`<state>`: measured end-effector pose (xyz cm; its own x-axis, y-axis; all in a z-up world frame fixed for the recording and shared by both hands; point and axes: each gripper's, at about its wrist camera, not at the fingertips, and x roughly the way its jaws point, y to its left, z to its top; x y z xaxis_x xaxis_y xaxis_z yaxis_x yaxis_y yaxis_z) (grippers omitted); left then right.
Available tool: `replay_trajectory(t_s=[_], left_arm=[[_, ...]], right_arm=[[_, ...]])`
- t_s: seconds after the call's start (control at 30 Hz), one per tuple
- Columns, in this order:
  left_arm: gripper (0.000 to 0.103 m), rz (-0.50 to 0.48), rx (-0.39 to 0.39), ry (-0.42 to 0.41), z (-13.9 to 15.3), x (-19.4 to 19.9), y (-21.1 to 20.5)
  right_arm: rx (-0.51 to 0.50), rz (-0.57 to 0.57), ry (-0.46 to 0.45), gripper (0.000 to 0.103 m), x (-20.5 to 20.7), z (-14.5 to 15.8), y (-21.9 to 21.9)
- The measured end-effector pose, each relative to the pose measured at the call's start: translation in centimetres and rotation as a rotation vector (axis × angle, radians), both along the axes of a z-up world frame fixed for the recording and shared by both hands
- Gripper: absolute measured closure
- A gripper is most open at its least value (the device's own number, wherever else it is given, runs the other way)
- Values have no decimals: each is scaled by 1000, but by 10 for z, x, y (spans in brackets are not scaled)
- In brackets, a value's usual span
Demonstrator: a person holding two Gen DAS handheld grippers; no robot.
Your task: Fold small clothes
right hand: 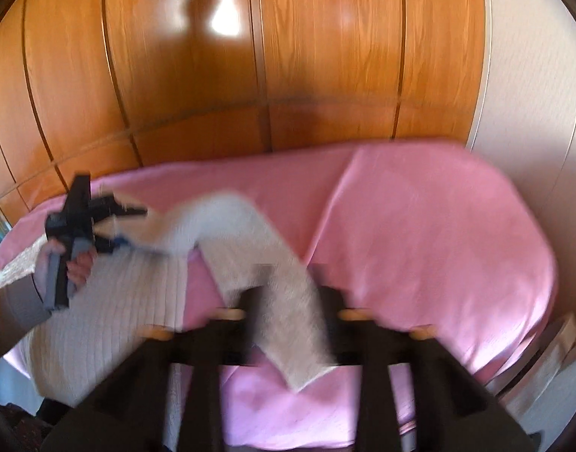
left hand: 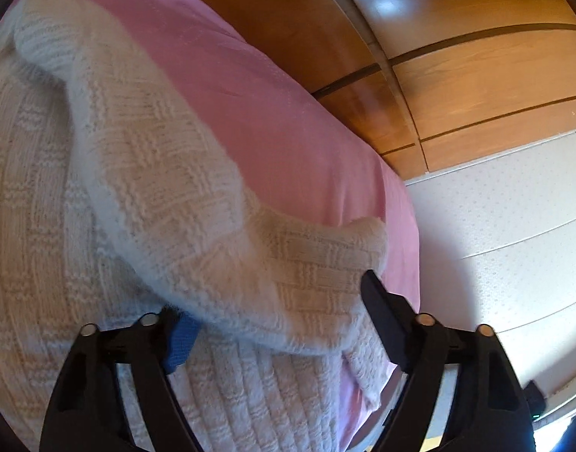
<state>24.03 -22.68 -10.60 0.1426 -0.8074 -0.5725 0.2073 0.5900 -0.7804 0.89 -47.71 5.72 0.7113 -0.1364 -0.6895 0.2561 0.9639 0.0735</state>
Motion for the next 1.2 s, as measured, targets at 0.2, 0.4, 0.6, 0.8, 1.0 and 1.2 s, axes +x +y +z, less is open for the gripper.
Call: replay_trajectory(t_s=[0.2, 0.4, 0.6, 0.8, 1.0, 1.2], left_arm=[[57, -57, 0, -17, 6, -6, -7], [96, -98, 84, -112, 17, -9, -17], [98, -134, 85, -210, 45, -8, -24], [98, -168, 59, -244, 83, 20, -40], [78, -76, 201, -203, 76, 79, -87], [43, -11, 271, -238, 80, 80, -78]], right_arm=[[15, 33, 197, 47, 21, -97, 18], [-105, 3, 316, 97, 31, -141, 22], [94, 85, 152, 98, 12, -66, 15], [264, 154, -86, 98, -2, 26, -18], [429, -53, -76, 98, 62, 11, -110], [372, -318, 55, 97, 151, -24, -184]])
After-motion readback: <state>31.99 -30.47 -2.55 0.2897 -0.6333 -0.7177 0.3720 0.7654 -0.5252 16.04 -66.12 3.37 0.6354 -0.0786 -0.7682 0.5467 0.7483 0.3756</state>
